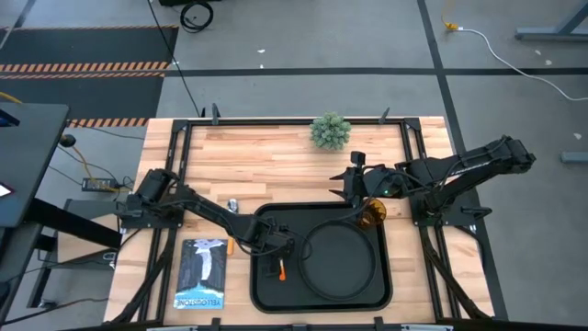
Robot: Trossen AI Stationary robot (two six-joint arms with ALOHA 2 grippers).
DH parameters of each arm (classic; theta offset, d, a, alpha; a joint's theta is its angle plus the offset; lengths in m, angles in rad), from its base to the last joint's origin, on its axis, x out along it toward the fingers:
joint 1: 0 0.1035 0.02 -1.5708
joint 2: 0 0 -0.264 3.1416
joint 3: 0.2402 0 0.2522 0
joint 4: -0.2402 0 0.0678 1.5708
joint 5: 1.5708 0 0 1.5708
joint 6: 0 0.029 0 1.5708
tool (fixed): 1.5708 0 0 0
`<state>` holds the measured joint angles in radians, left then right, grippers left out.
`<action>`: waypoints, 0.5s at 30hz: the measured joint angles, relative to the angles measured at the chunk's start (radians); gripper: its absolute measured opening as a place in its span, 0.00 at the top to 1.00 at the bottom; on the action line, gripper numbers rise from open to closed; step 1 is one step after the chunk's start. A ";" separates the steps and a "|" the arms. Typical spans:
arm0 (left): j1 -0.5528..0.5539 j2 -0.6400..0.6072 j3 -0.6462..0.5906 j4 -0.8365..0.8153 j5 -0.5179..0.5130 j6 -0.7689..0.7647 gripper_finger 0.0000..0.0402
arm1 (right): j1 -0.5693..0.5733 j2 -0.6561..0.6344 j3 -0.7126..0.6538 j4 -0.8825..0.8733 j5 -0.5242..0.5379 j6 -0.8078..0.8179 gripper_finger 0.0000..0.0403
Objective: Pick and place plate/cup/fork/spoon on tray
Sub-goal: Put the orange fork on the left side of the black plate
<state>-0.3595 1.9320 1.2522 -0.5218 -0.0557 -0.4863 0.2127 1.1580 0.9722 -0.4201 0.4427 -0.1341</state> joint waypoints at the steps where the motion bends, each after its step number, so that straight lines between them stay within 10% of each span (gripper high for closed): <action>1: 0.000 0.000 0.000 0.000 -0.001 0.000 0.98 | 0.000 0.000 0.000 0.001 0.000 0.000 0.62; 15: 0.000 0.000 0.000 -0.023 -0.038 0.001 0.98 | 0.000 0.000 0.000 0.005 0.000 0.000 0.62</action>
<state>-0.3592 1.9316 1.2526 -0.5450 -0.0940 -0.4854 0.2127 1.1576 0.9722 -0.4152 0.4427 -0.1337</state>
